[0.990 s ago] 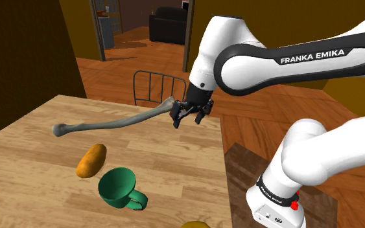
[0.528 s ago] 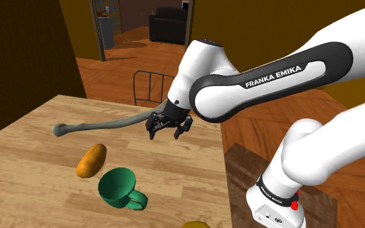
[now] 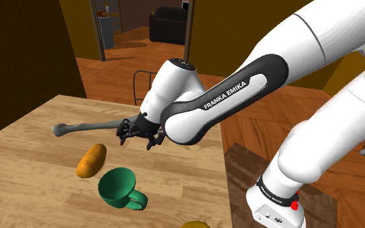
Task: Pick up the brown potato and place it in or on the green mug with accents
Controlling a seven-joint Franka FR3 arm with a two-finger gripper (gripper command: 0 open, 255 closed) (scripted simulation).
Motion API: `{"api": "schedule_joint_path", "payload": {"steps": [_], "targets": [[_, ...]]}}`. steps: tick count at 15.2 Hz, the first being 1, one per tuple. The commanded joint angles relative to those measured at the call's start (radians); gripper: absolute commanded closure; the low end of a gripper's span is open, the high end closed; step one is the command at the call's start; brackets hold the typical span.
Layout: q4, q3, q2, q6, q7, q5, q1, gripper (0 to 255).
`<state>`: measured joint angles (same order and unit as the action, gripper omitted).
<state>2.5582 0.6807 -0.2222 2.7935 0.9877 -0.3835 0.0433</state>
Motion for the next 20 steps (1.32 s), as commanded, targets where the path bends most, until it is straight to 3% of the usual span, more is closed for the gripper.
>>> {"api": "schedule_joint_path", "payload": {"steps": [1,3,4,5,6,8,16,20], "targets": [[-0.041,0.073,0.089,0.083,0.134,0.098,0.066,0],[-0.089,0.149,0.188,0.15,0.354,0.318,0.157,0],[-0.119,0.166,0.245,0.173,0.515,0.494,0.192,0],[-0.158,0.14,0.303,0.184,0.69,0.686,0.185,0],[-0.202,0.08,0.353,0.188,0.84,0.844,0.138,0],[-0.289,-0.089,0.428,0.196,1.035,1.02,-0.022,0],[-0.389,-0.251,0.553,0.219,1.186,1.201,-0.168,0],[-0.388,-0.252,0.553,0.219,1.185,1.2,-0.169,0]]}}
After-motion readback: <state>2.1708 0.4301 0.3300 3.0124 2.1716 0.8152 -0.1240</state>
